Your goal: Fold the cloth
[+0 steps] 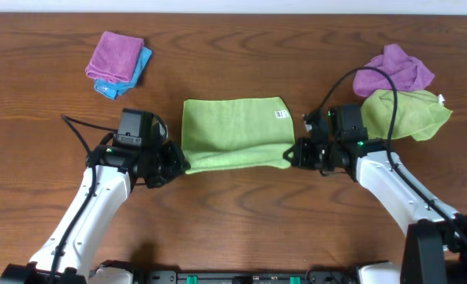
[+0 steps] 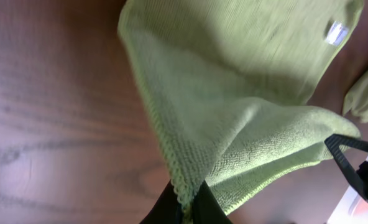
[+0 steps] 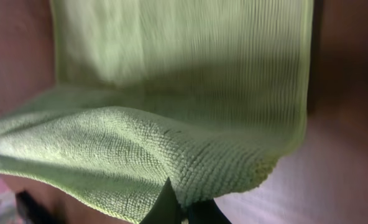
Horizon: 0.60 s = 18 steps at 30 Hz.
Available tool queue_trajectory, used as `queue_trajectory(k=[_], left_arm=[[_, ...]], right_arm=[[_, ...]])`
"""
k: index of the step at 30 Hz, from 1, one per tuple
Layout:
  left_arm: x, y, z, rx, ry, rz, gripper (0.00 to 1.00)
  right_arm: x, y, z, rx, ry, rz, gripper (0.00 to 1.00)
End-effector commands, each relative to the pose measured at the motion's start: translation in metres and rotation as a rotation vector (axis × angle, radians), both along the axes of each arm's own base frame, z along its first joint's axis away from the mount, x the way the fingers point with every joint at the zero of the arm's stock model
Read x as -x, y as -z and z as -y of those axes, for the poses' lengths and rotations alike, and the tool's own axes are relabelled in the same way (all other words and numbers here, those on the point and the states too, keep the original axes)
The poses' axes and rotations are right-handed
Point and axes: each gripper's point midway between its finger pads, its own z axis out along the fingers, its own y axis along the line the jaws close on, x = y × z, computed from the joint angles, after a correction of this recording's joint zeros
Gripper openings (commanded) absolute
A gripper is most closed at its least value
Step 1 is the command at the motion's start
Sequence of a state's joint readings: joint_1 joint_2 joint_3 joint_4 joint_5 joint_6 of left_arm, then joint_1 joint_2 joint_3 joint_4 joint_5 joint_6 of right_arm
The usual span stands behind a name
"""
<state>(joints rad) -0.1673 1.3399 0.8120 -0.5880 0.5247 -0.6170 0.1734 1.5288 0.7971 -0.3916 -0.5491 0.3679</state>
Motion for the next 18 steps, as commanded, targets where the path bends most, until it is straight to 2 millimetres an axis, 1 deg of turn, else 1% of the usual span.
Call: queue_trajectory(k=[1, 4, 5, 10, 12, 18], left_arm=[[-0.02, 0.006, -0.014, -0.063, -0.093, 0.023, 0.06], [-0.038, 0.009, -0.016, -0.073, -0.112, 0.074, 0.06], [-0.047, 0.011, -0.015, -0.072, -0.119, 0.095, 0.06], [-0.072, 0.026, -0.014, -0.067, -0.152, 0.13, 0.06], [-0.085, 0.03, -0.012, -0.053, -0.167, 0.16, 0.06], [-0.105, 0.03, -0.014, -0.053, -0.206, 0.219, 0.06]], right_arm=[[-0.02, -0.003, 0.01, 0.047, 0.071, 0.062, 0.02], [-0.041, -0.011, 0.012, 0.071, 0.095, 0.164, 0.01], [-0.052, -0.014, 0.014, 0.091, 0.111, 0.215, 0.01], [-0.08, -0.024, 0.013, 0.122, 0.145, 0.347, 0.01], [-0.092, -0.023, 0.012, 0.135, 0.157, 0.381, 0.01], [-0.116, -0.011, 0.009, 0.176, 0.152, 0.395, 0.01]])
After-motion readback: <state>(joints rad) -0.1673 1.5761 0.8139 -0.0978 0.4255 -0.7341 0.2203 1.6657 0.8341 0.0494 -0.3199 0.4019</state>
